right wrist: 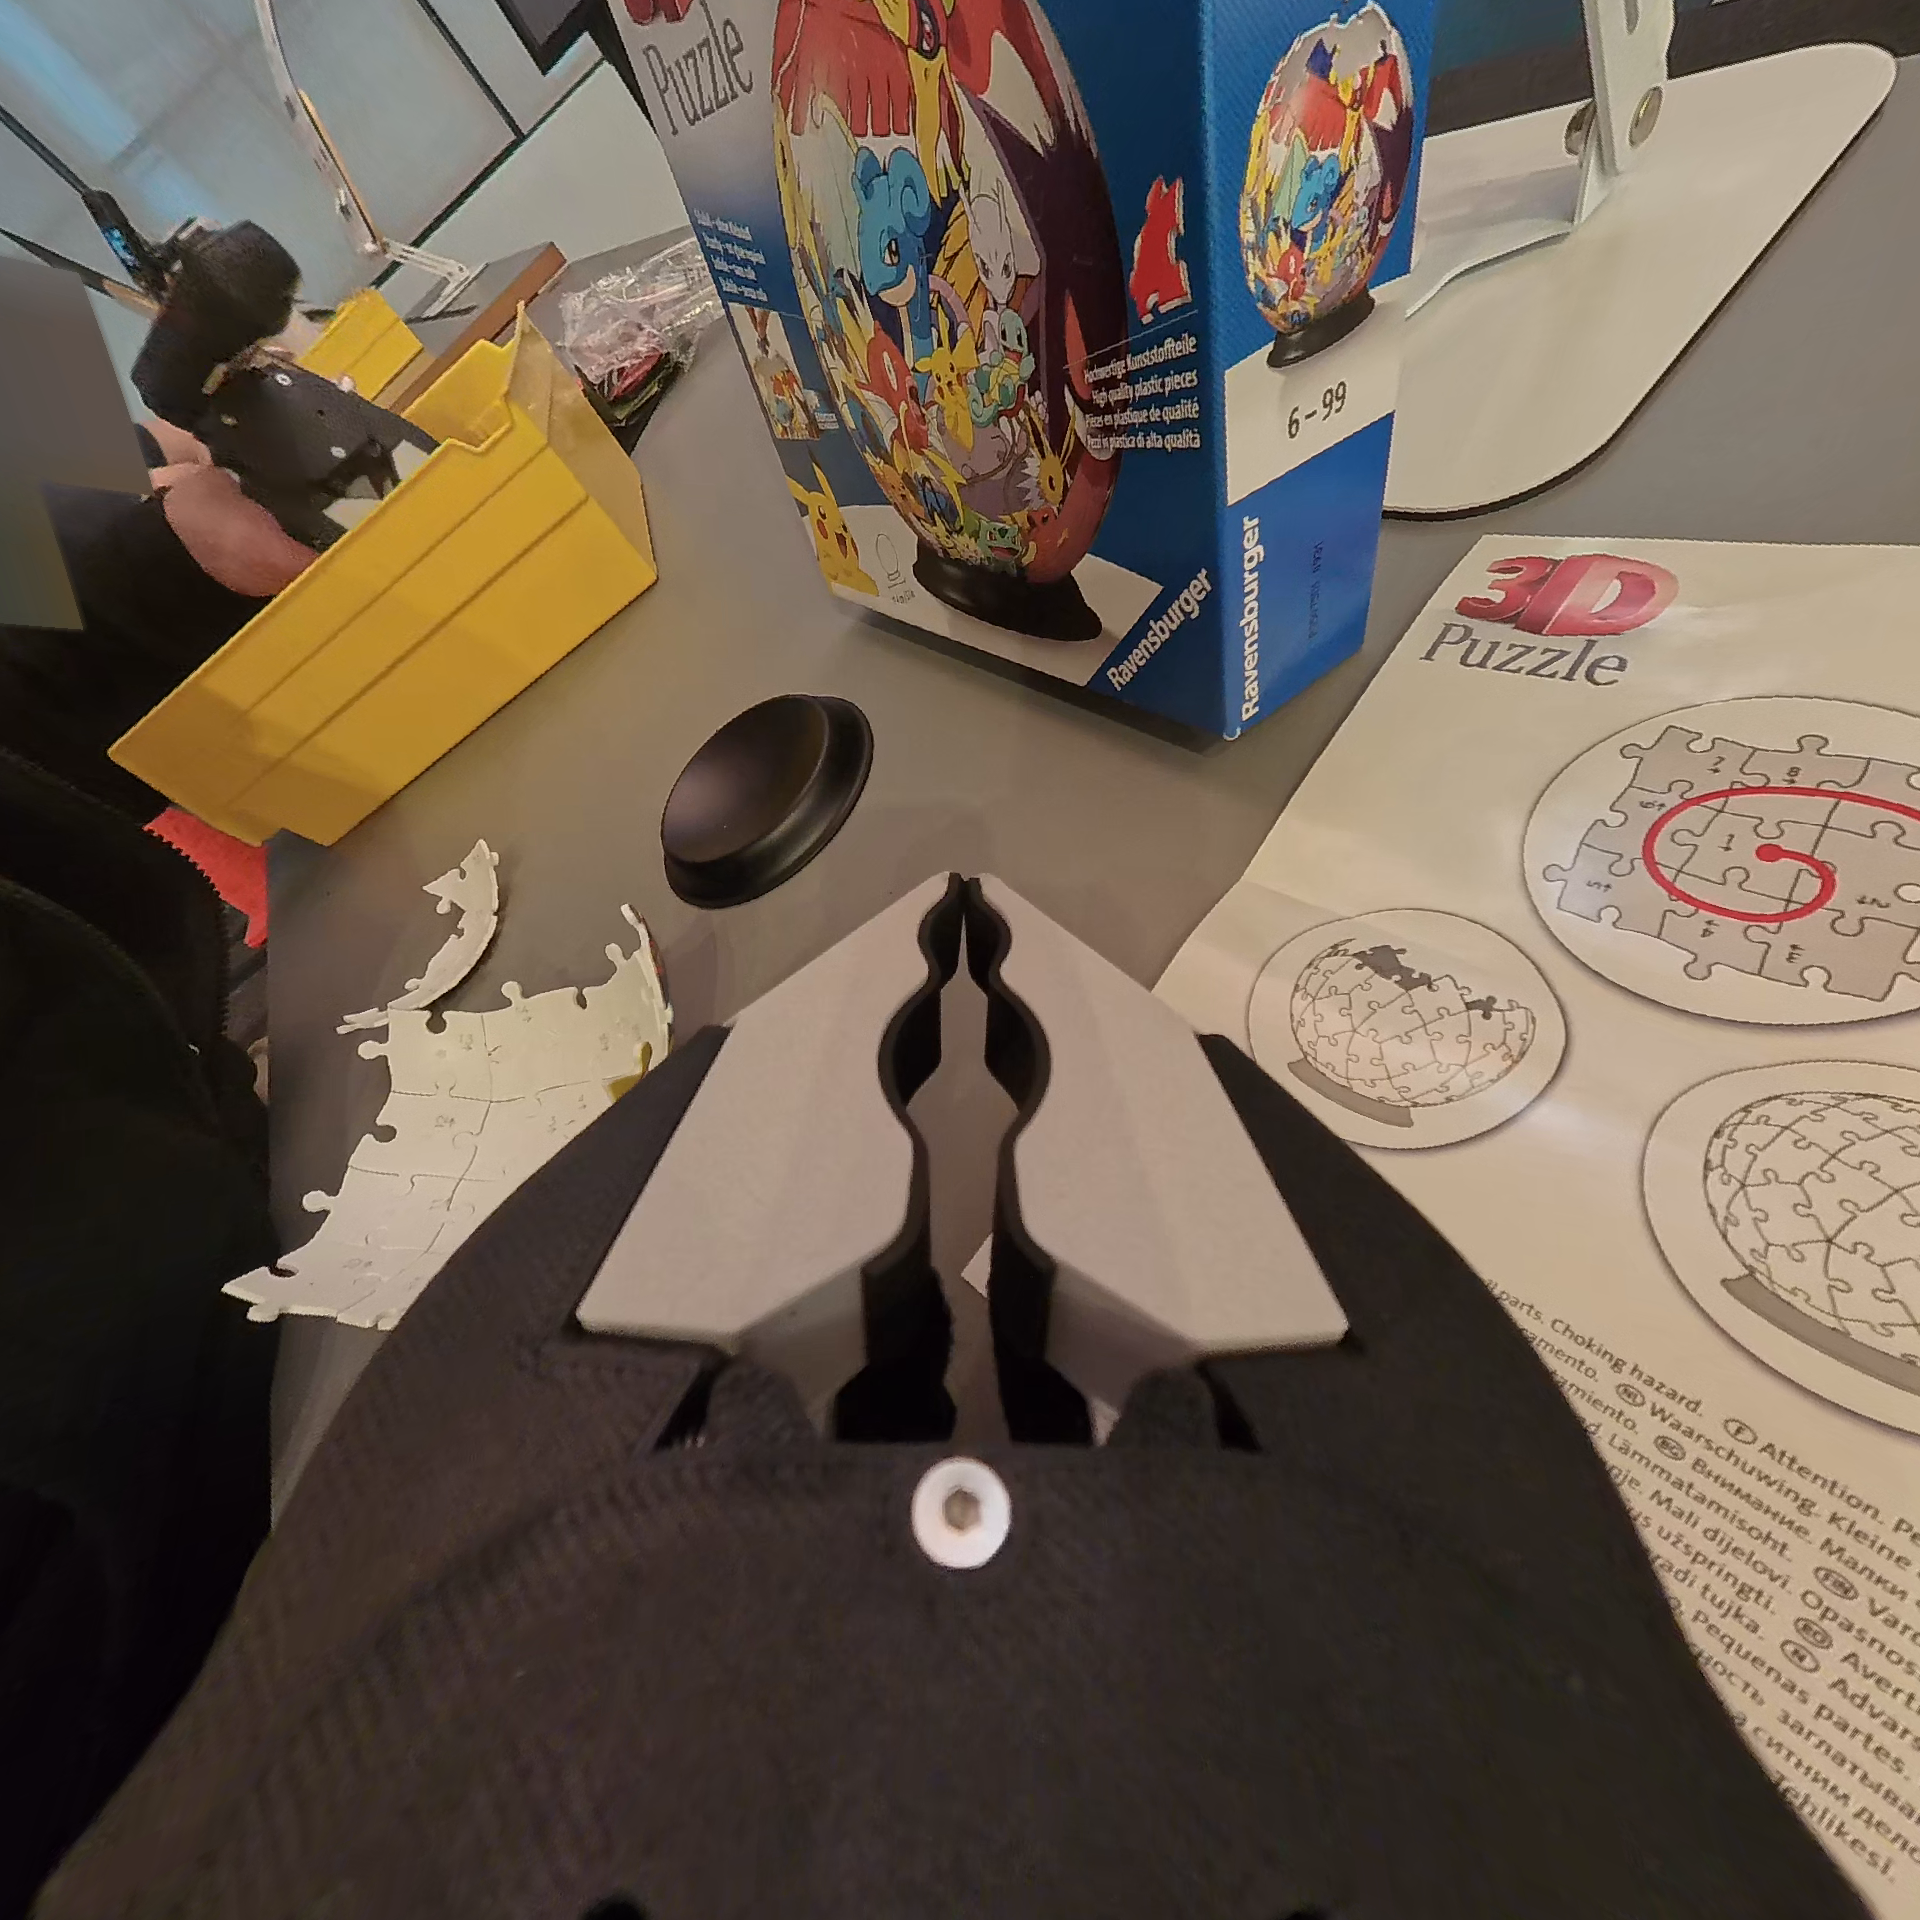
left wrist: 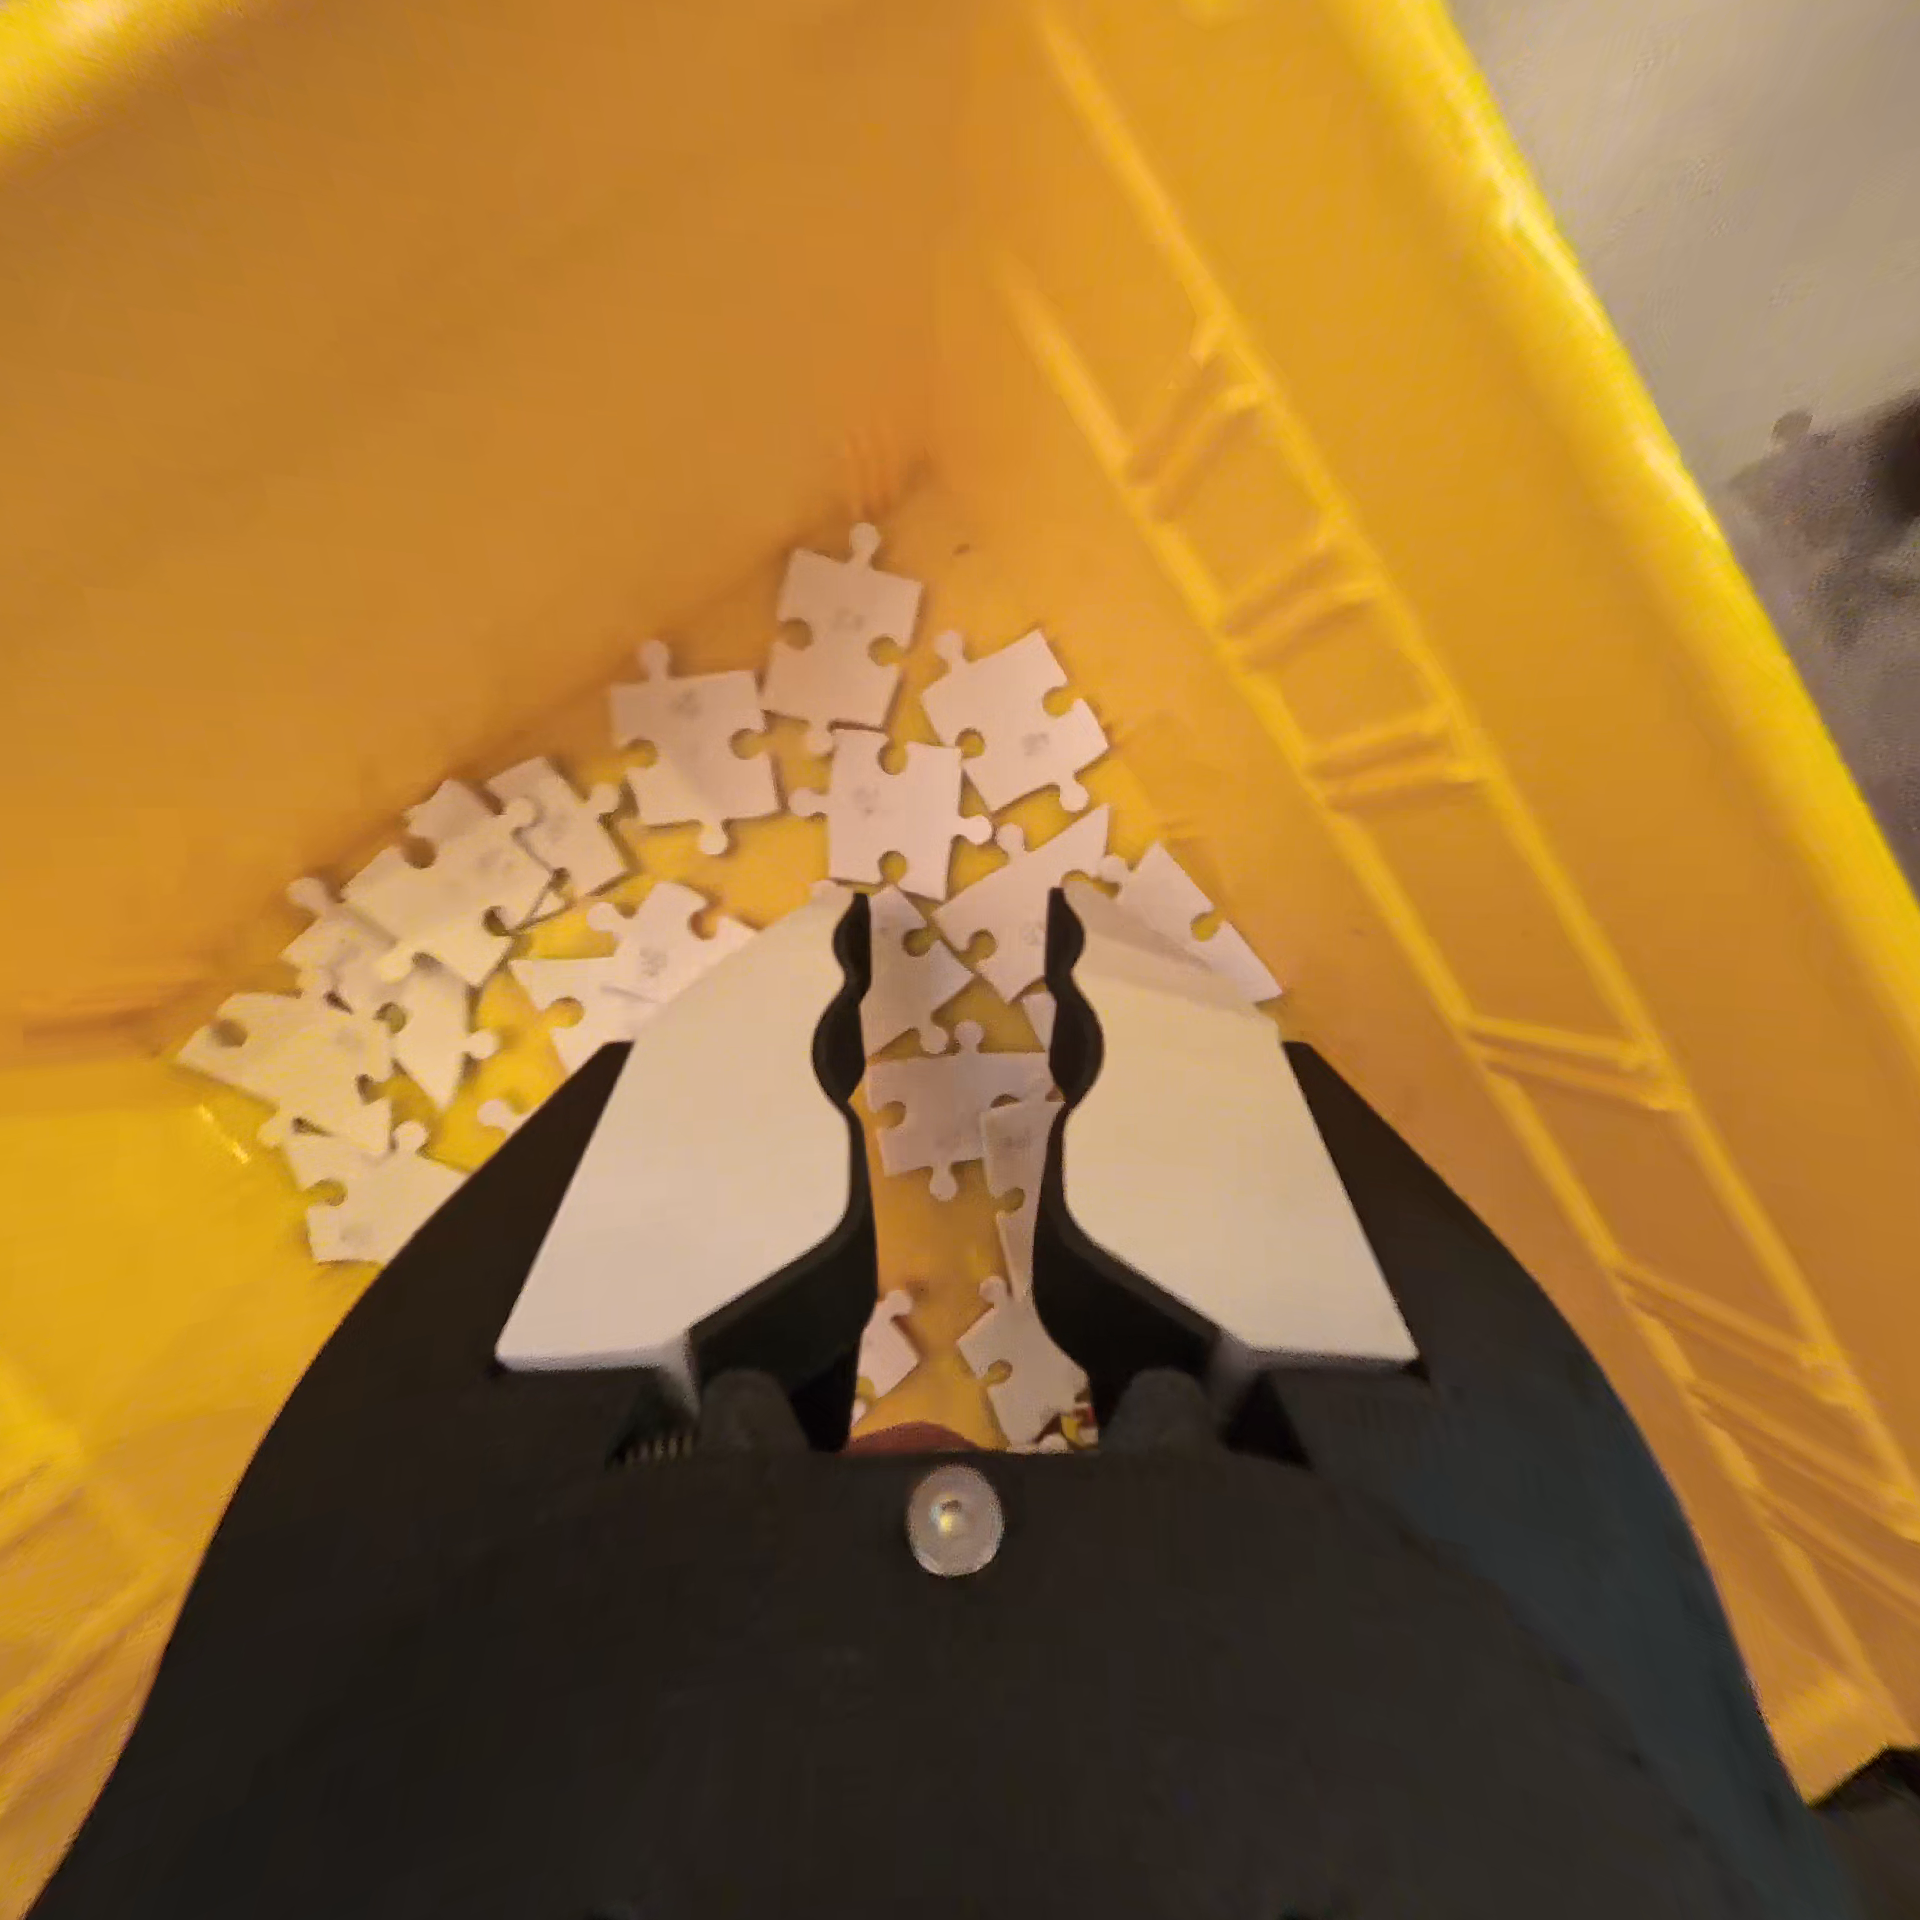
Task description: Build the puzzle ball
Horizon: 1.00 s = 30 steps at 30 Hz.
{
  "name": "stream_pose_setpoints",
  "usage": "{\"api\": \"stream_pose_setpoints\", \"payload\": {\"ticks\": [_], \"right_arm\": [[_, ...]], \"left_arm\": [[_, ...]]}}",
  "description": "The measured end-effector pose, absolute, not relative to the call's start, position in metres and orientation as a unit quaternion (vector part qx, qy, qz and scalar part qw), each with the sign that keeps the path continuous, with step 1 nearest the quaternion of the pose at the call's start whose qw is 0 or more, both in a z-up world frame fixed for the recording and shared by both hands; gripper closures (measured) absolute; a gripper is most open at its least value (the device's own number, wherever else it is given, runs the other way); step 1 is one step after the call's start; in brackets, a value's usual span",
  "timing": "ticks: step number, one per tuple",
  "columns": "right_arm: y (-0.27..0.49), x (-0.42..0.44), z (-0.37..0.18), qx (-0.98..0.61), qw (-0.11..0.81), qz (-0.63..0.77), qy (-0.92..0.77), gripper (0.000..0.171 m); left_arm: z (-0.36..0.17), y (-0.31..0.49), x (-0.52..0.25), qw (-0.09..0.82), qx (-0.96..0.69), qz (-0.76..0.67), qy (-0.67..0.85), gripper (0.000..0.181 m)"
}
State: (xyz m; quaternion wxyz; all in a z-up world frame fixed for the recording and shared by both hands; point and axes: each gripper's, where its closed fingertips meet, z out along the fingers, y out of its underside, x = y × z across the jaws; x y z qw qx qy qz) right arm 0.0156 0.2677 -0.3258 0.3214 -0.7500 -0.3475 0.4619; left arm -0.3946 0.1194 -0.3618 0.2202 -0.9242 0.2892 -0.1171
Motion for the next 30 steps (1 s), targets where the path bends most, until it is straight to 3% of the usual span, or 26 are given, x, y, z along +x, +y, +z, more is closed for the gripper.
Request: {"api": "stream_pose_setpoints", "payload": {"ticks": [7,18,30], "right_arm": [[0.268,0.015,-0.325,-0.749,0.321,0.464,-0.348,0.171],[0.267,0.016,-0.324,-0.747,0.322,0.467,-0.347,0.171],[0.267,0.016,-0.323,-0.745,0.323,0.471,-0.345,0.171]], "left_arm": [[-0.367,0.137,-0.465,0.216,-0.966,-0.012,0.141,0.151],[-0.375,0.132,-0.455,0.195,-0.966,-0.031,0.168,0.166],[-0.353,0.131,-0.441,0.267,-0.947,-0.071,0.161,0.179]]}}
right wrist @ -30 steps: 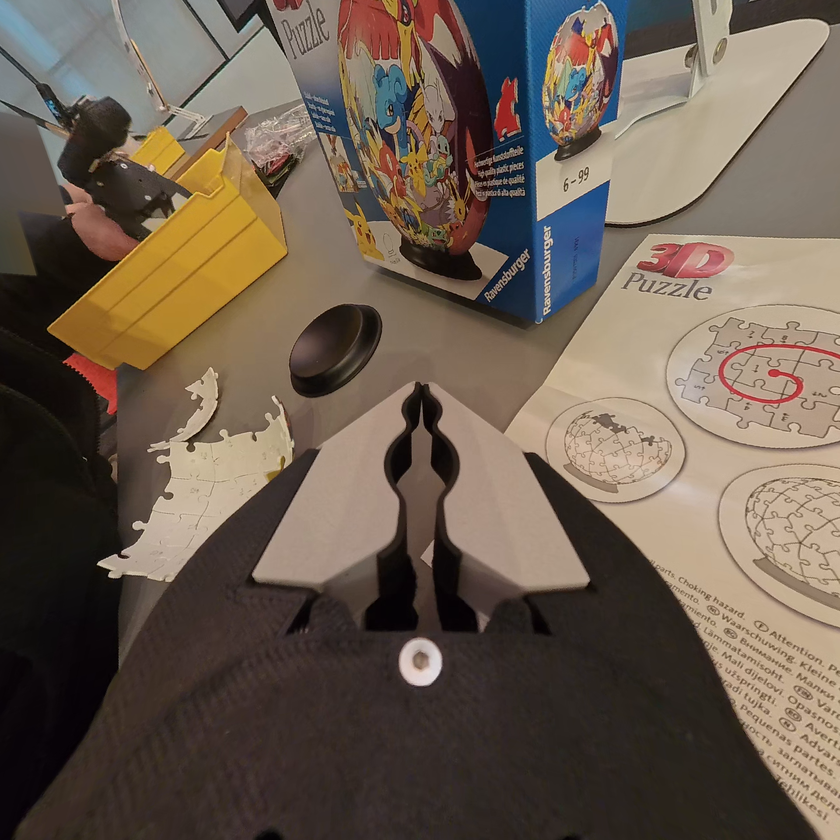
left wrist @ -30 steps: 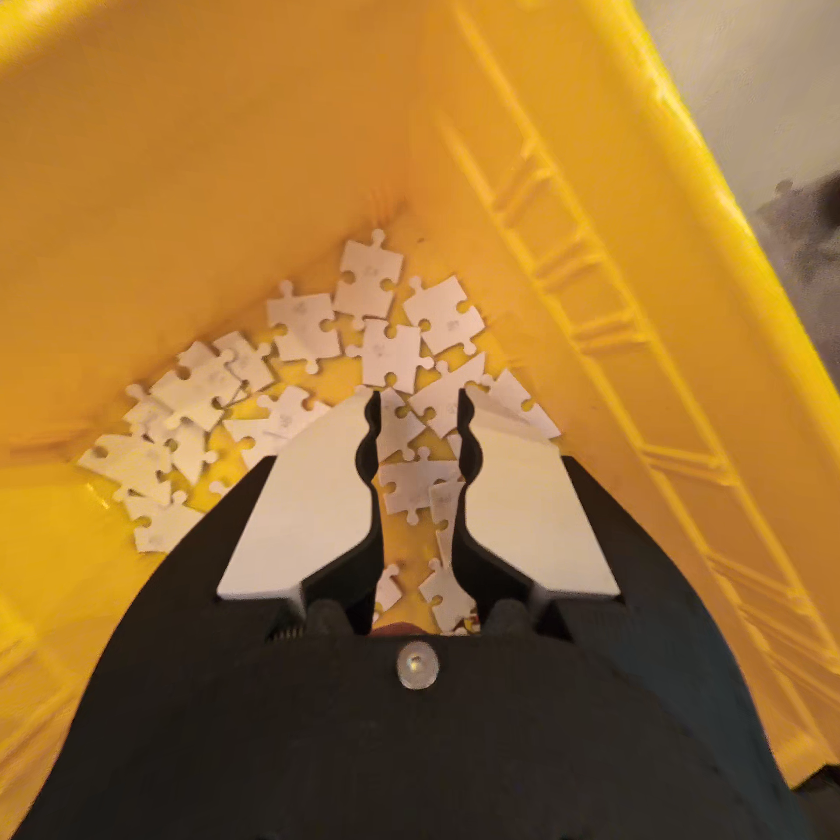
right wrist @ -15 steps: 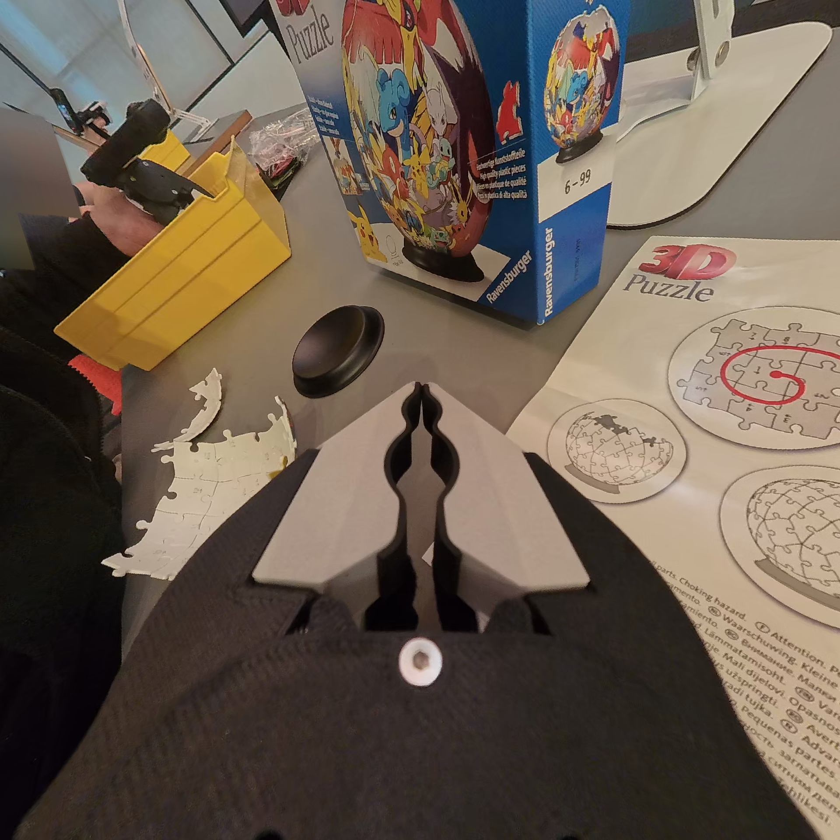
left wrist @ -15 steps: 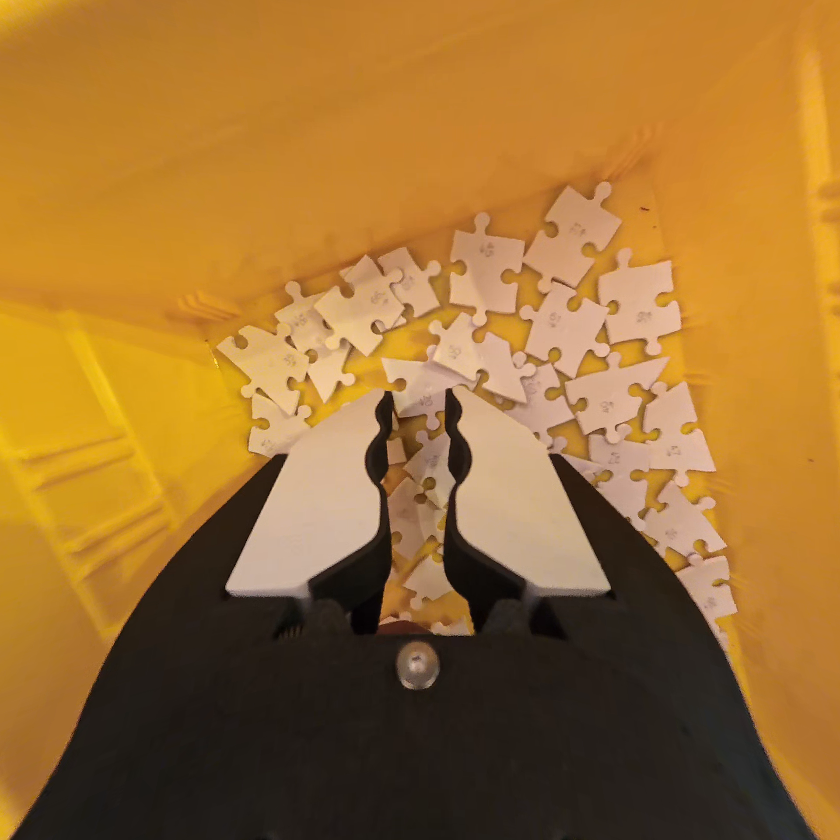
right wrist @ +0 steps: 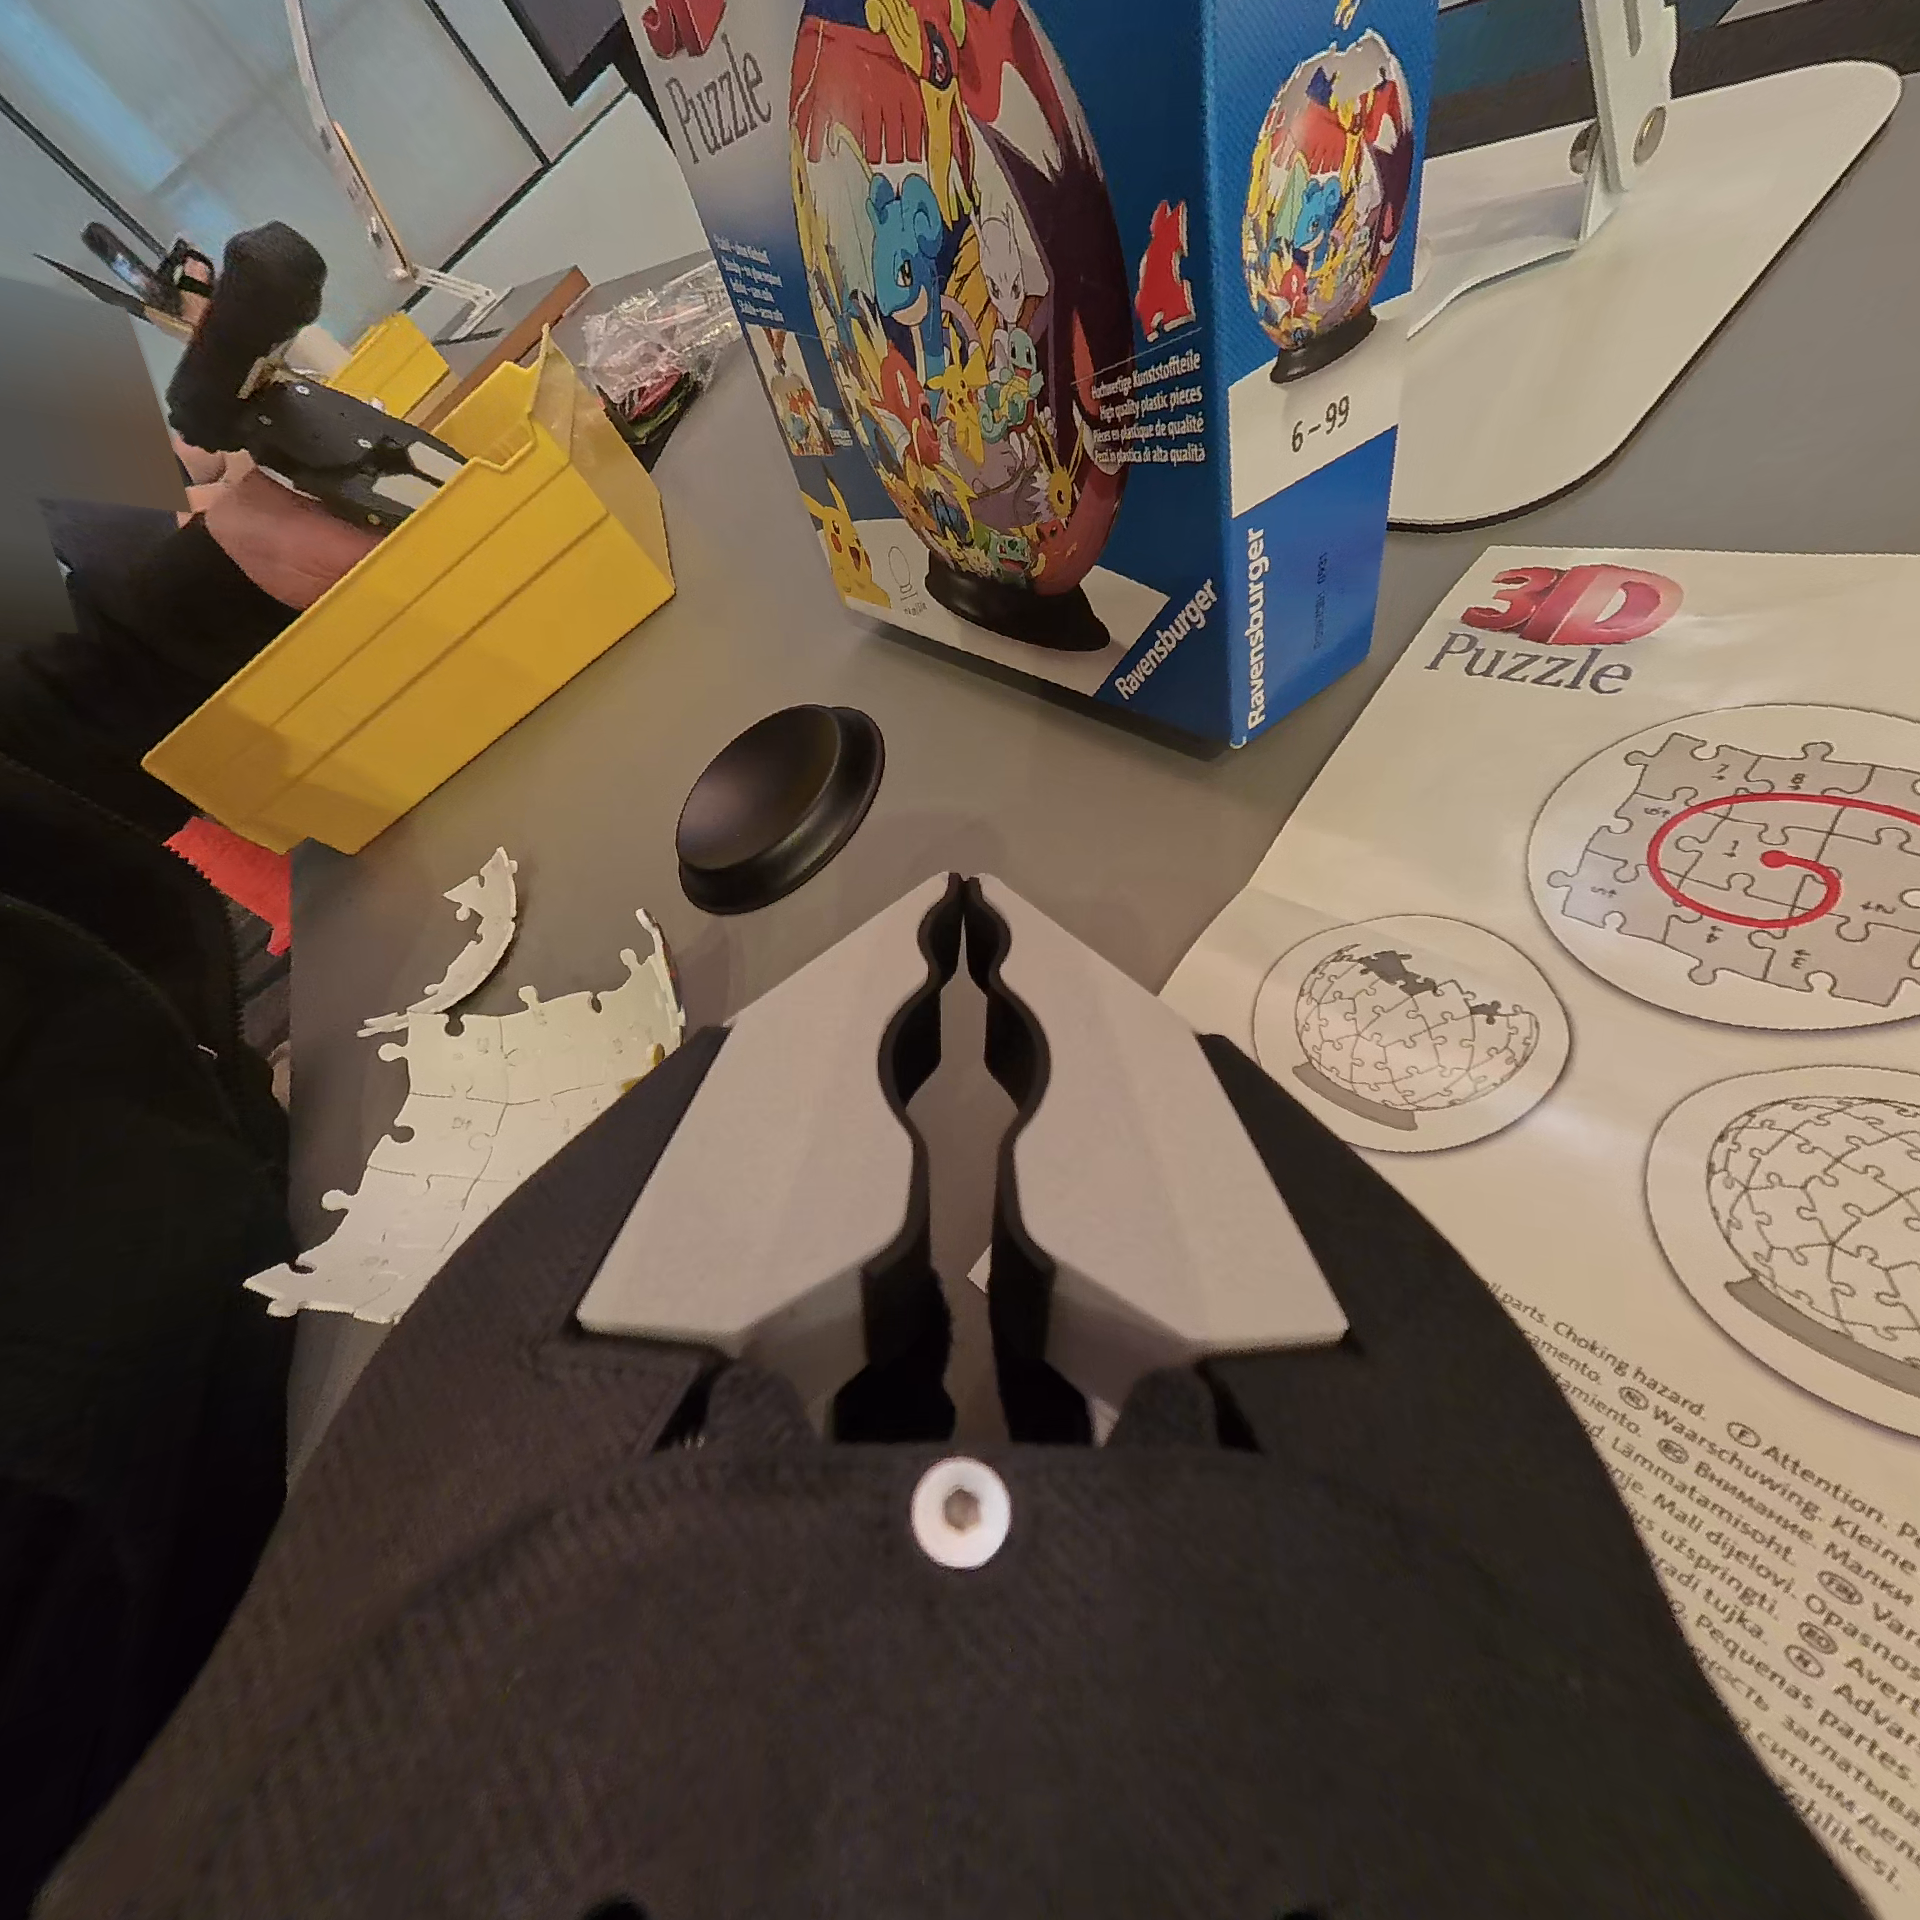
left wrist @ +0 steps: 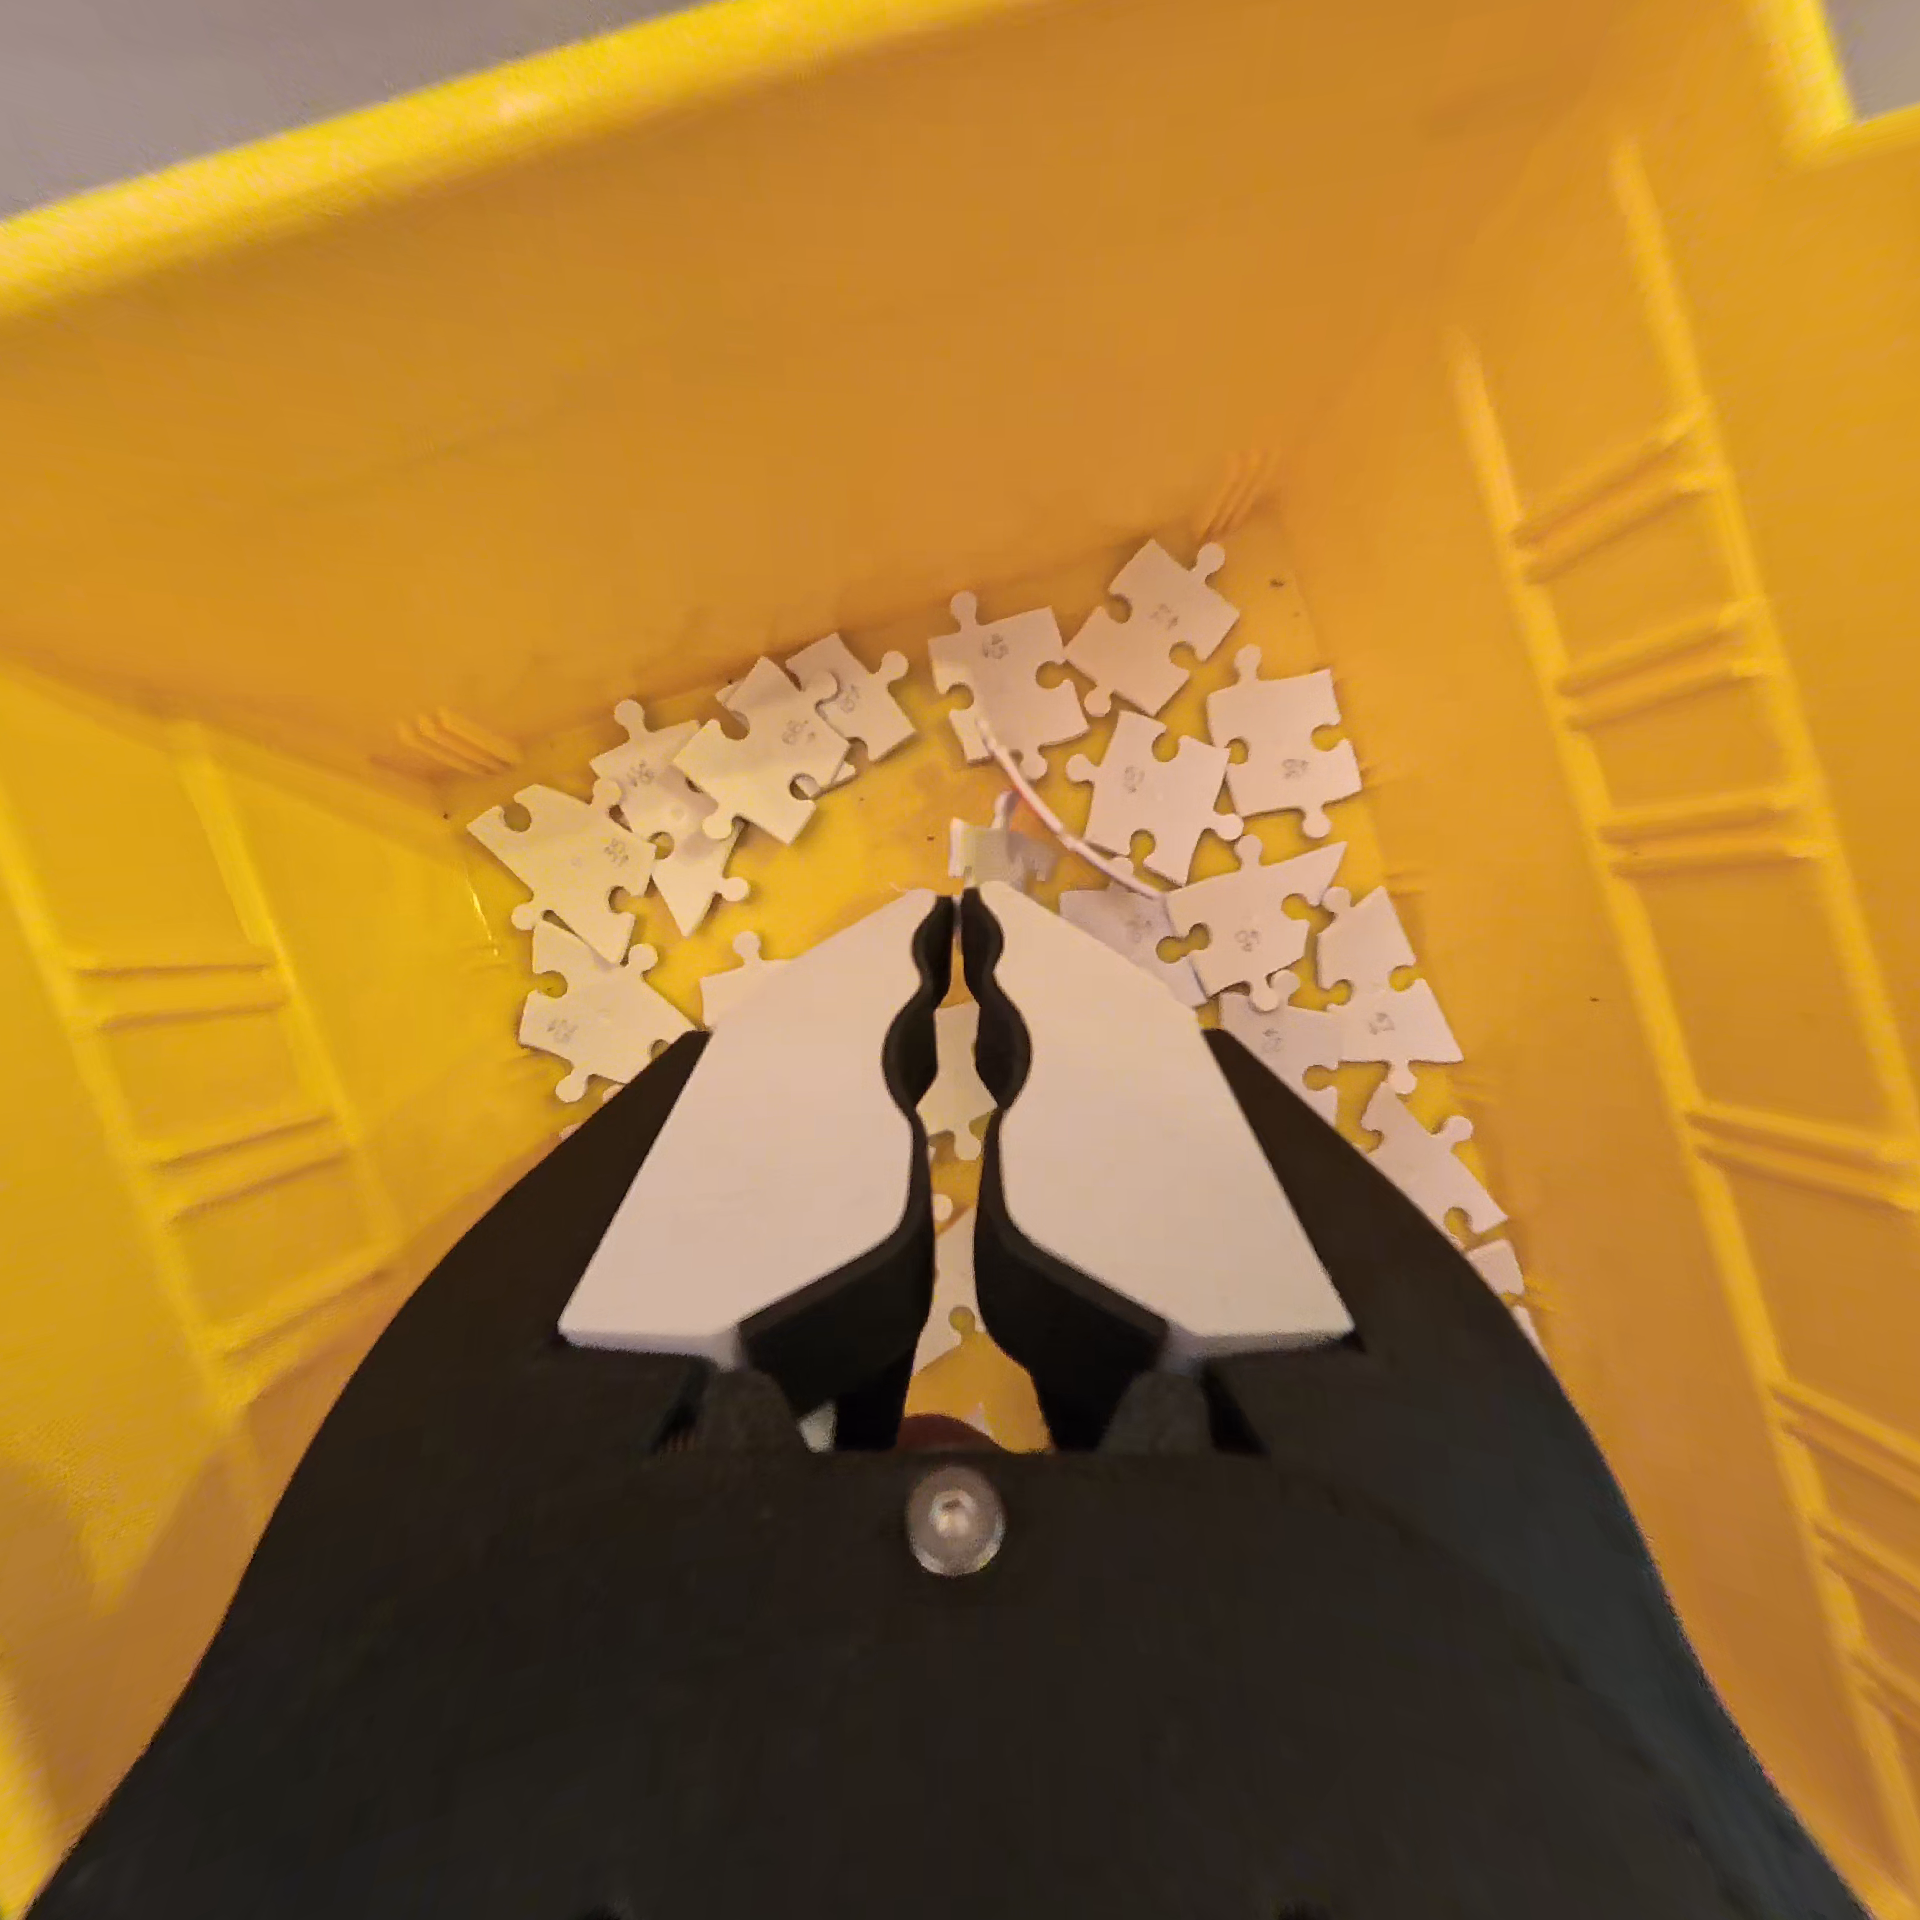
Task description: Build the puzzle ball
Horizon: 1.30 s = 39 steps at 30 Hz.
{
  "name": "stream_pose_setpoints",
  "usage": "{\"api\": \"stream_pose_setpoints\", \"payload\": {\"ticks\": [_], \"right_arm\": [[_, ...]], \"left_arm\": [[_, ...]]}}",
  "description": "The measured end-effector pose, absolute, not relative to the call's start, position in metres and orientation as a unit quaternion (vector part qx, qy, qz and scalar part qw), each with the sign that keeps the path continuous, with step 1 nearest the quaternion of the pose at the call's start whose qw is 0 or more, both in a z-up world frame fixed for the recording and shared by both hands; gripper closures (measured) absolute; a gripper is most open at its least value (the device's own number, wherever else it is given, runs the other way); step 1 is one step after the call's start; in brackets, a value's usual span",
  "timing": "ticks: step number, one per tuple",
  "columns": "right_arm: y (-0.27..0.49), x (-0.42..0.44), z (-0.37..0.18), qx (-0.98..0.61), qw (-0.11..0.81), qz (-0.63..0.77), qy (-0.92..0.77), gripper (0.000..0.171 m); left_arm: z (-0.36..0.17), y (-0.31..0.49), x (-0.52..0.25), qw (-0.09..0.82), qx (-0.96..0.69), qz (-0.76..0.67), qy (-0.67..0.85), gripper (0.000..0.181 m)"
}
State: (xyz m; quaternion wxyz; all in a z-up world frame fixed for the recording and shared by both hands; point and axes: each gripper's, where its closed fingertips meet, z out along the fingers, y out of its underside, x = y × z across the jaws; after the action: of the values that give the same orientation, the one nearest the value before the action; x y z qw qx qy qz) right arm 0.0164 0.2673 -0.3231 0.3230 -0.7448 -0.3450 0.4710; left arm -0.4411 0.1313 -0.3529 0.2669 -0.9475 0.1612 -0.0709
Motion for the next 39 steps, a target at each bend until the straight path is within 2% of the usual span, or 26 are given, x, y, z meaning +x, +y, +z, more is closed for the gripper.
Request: {"api": "stream_pose_setpoints", "payload": {"ticks": [7,12,15,19,24,32,39], "right_arm": [[0.268,0.017,-0.319,-0.739,0.332,0.476,-0.341,0.171],[0.262,0.009,-0.31,-0.731,0.339,0.468,-0.362,0.171],[0.26,0.005,-0.285,-0.722,0.365,0.453,-0.374,0.171],[0.242,-0.005,-0.238,-0.691,0.407,0.449,-0.393,0.167],[0.185,-0.044,-0.207,-0.659,0.392,0.495,-0.41,0.163],[0.09,-0.118,-0.228,-0.658,0.263,0.585,-0.395,0.16],[0.079,-0.127,-0.238,-0.668,0.214,0.625,-0.342,0.156]], "left_arm": [[-0.327,0.129,-0.443,0.33,-0.932,-0.097,0.112,0.18],[-0.288,0.128,-0.437,0.408,-0.901,-0.139,0.057,0.18],[-0.252,0.123,-0.421,0.456,-0.876,-0.148,0.059,0.18],[-0.202,0.118,-0.379,0.51,-0.842,-0.157,0.081,0.18],[-0.174,0.111,-0.294,0.538,-0.806,-0.219,0.118,0.18],[-0.206,0.094,-0.171,0.497,-0.776,-0.366,0.132,0.18],[-0.223,0.088,-0.14,0.474,-0.754,-0.447,0.087,0.18]]}}
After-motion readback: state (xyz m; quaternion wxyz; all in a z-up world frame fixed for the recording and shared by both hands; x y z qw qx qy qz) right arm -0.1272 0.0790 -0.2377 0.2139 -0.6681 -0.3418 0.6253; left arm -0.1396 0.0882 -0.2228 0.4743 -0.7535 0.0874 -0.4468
